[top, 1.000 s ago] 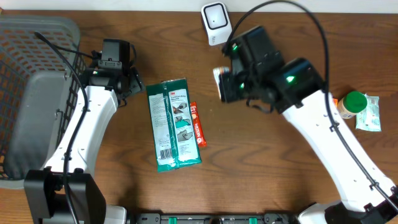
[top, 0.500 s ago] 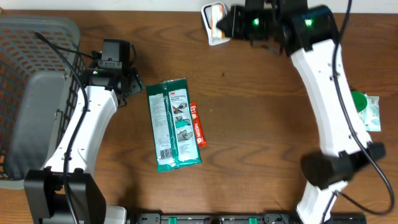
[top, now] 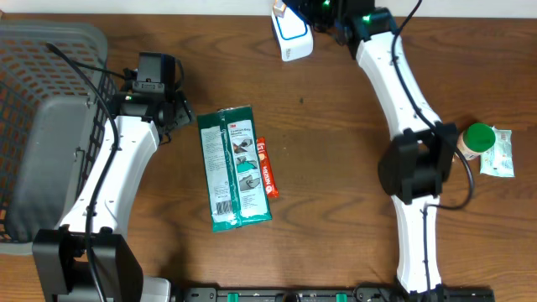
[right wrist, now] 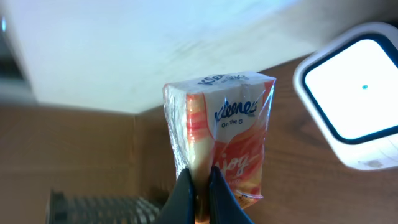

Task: Scan the item barcode
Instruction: 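Hold the Kleenex pack under the white scanner with the right gripper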

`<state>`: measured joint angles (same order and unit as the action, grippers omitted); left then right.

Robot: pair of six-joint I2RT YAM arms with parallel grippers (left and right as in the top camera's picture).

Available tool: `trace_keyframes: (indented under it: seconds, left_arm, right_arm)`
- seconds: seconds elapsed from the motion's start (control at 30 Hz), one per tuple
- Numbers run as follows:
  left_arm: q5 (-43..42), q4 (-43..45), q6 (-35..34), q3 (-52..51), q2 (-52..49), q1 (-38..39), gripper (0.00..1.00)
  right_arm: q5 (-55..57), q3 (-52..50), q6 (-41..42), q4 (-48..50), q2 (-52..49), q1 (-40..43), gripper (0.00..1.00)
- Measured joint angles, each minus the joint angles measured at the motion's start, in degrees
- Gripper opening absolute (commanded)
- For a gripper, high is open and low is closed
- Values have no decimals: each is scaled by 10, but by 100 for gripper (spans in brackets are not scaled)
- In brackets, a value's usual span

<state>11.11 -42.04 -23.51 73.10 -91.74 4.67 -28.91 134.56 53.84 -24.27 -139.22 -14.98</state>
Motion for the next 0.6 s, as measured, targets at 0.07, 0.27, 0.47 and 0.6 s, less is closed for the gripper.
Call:
trace_keyframes:
  seconds: [0.07, 0.27, 0.47, 0.6]
  left_arm:
    - [0, 0, 0, 0, 0, 0, 85]
    - [0, 0, 0, 0, 0, 0, 85]
    - [0, 0, 0, 0, 0, 0, 85]
    - [0, 0, 0, 0, 0, 0, 85]
  right_arm:
    - [-3, 0, 37, 24, -28, 6, 1]
    - [-32, 0, 103, 104, -97, 20, 1]
    - [-52, 0, 121, 111, -120, 25, 1]
    - [-57, 0, 126, 115, -120, 25, 1]
